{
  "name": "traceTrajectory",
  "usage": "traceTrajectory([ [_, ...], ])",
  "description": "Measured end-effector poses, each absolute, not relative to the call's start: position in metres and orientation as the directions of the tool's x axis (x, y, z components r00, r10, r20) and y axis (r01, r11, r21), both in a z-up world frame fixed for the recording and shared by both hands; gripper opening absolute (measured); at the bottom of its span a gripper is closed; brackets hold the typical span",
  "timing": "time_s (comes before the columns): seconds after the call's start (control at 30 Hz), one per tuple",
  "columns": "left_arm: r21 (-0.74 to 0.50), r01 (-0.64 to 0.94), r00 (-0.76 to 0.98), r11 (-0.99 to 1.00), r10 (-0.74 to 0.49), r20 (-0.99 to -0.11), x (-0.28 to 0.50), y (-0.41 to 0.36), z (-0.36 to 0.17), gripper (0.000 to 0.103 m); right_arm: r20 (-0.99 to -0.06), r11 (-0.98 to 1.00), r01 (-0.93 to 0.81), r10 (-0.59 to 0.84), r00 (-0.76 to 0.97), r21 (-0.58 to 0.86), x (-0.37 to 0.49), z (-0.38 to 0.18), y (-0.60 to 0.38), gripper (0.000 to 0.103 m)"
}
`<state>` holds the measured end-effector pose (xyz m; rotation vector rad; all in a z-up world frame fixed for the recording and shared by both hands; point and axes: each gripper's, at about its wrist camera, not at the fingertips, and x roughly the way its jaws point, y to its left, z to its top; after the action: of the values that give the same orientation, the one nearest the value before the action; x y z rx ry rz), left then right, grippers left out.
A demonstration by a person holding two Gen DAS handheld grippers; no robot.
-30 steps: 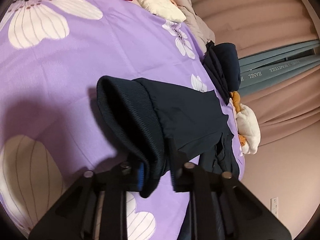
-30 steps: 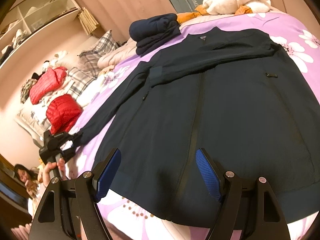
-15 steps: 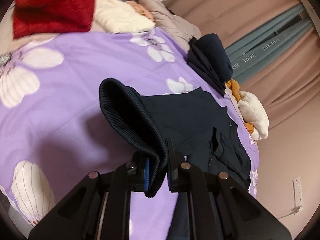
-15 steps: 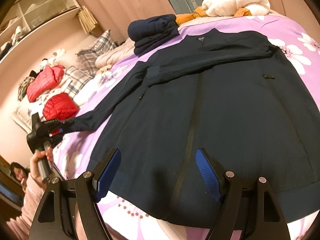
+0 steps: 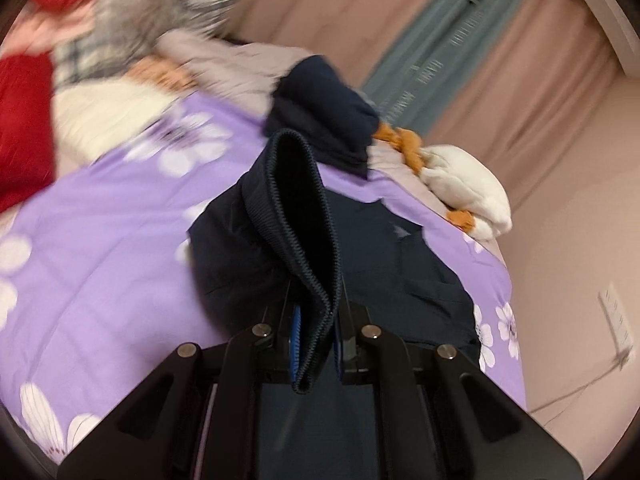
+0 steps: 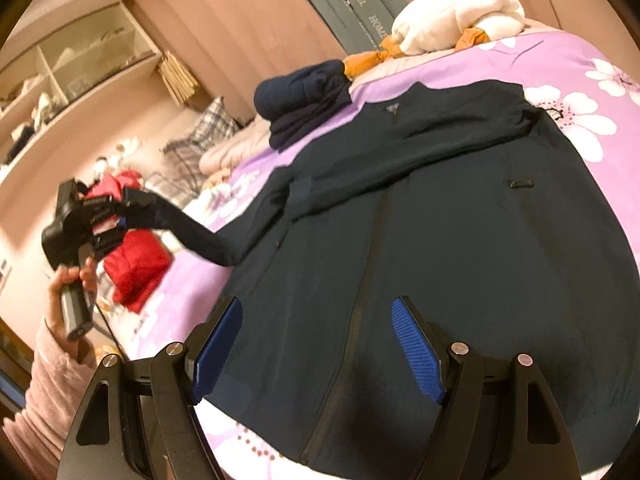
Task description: Fold large clothes
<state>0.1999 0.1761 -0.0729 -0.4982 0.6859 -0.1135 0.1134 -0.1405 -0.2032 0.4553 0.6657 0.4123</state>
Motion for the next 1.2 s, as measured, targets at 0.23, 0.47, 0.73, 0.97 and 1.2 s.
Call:
traceTrajectory([
  [0.23, -0.331, 0.134, 0.724, 0.934, -0.32, -0.611, 0.248, 0.034, -0.041, 0.012, -0.43, 0.809, -0.212, 0.49, 0.758, 0.549, 0.111, -0.2, -0.178, 0.077],
  [0.47, -0.275, 0.32, 0.591, 0.907, -0.417, -0.69, 0.298, -0.099, -0.047, 0.018, -0.422, 0.805, -0.116, 0.421, 0.803, 0.581, 0.1, -0.208, -0.225, 0.077],
  [0.73, -0.33, 0.338, 0.503, 0.881, -0.466, -0.728, 0.321, -0.122, -0.091, 0.066, -0.464, 0.823, -0.049, 0.366, 0.807, 0.566, 0.102, -0.207, -0.253, 0.077],
  [0.97, -0.416, 0.084, 0.548, 0.905, -0.391, -0.74, 0.33, 0.019, -0.136, 0.066, -0.509, 0.818, -0.062, 0.413, 0.755, 0.571, 0.152, -0.205, -0.258, 0.077],
  [1.2, -0.575, -0.221, 0.621, 0.787, -0.341, -0.706, 0.314, 0.169, -0.191, 0.067, -0.574, 0.846, -0.038, 0.392, 0.719, 0.531, 0.234, -0.203, -0.25, 0.077],
])
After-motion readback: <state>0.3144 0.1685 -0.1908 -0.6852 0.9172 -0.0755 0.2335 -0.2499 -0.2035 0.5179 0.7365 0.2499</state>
